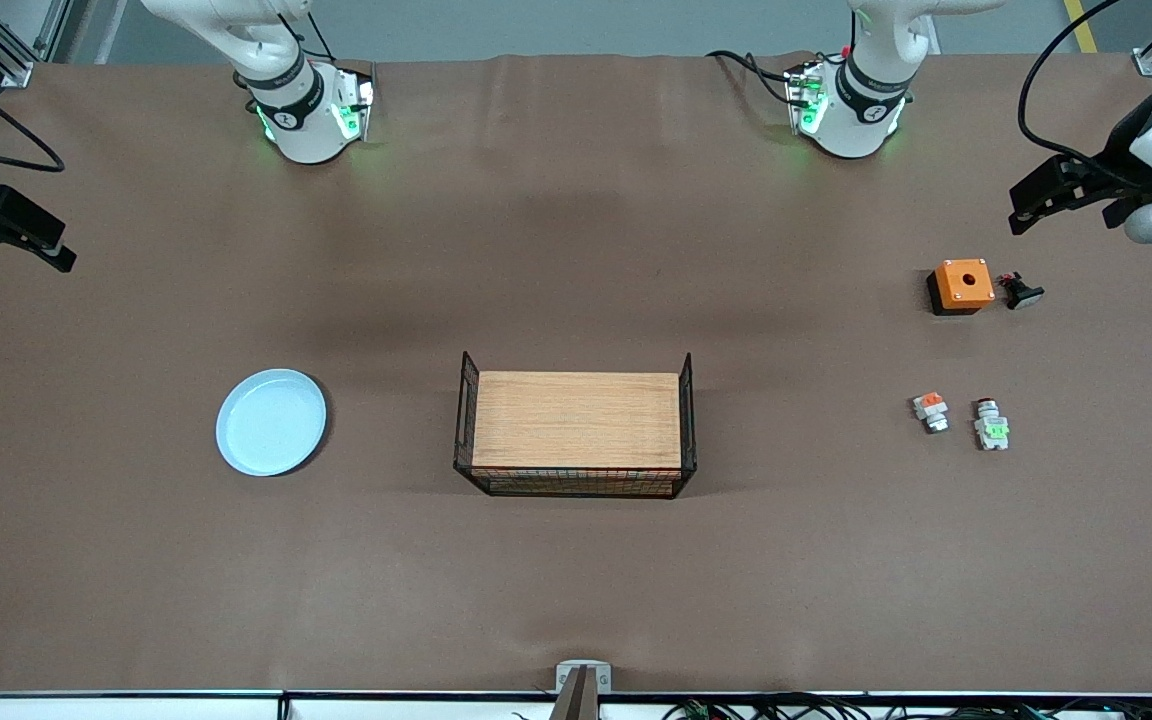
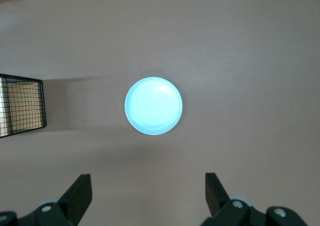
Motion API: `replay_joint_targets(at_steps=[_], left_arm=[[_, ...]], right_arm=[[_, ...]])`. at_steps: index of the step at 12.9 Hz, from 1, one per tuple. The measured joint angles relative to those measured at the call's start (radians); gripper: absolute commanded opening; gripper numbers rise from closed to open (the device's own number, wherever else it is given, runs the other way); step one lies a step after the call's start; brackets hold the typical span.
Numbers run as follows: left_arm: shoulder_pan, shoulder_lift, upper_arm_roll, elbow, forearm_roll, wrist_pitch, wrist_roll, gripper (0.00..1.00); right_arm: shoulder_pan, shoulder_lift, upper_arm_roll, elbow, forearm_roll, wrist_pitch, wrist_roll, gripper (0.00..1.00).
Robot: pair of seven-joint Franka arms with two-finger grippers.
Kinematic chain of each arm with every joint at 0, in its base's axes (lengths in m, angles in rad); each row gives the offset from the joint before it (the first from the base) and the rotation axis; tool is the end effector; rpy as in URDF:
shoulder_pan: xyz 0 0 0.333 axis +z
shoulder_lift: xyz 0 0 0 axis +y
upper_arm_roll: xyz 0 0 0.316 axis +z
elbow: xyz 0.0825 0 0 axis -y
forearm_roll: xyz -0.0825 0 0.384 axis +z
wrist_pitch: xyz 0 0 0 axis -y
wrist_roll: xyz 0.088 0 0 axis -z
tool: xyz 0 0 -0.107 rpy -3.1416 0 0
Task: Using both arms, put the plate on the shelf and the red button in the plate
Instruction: 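Move the right gripper toward the blue plate while the left gripper reaches the switches, then lower the right gripper to the plate rim while the left gripper descends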
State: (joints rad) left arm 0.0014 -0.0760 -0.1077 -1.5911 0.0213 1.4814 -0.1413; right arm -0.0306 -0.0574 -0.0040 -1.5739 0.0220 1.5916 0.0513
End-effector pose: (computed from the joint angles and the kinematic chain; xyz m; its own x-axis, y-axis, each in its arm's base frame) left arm 0.5186 -0.0553 0.6480 0.9989 0.0375 -0.0296 0.0365 -0.9988 -0.0339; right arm 0.5387 -0.0164 0.6564 0.9935 -0.0862 0.0738 -0.0844 -0.9961 -0.0260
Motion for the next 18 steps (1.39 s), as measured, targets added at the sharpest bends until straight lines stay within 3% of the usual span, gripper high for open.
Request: replay_joint_targets(at_steps=[7, 11, 14, 18], left_arm=[[0.007, 0.017, 0.001, 0.001, 0.002, 0.0, 0.0, 0.99], [0.062, 0.118, 0.004, 0.0, 0.015, 0.06, 0.002, 0.99], [0.078, 0.205, 0.005, -0.058, 0.054, 0.22, 0.001, 0.99], [0.17, 0.277, 0.007, -0.284, 0.065, 0.59, 0.003, 0.99]], right_arm=[[0.0, 0.0, 0.0, 0.0, 0.0, -0.014, -0.001, 1.0], [0.0, 0.031, 0.0, -0.018, 0.0, -0.049, -0.001, 1.0], [-0.005, 0.115, -0.003, -0.03, -0.012, -0.032, -0.001, 1.0], [-0.013, 0.184, -0.007, -0.145, -0.045, 0.168, -0.002, 1.0]])
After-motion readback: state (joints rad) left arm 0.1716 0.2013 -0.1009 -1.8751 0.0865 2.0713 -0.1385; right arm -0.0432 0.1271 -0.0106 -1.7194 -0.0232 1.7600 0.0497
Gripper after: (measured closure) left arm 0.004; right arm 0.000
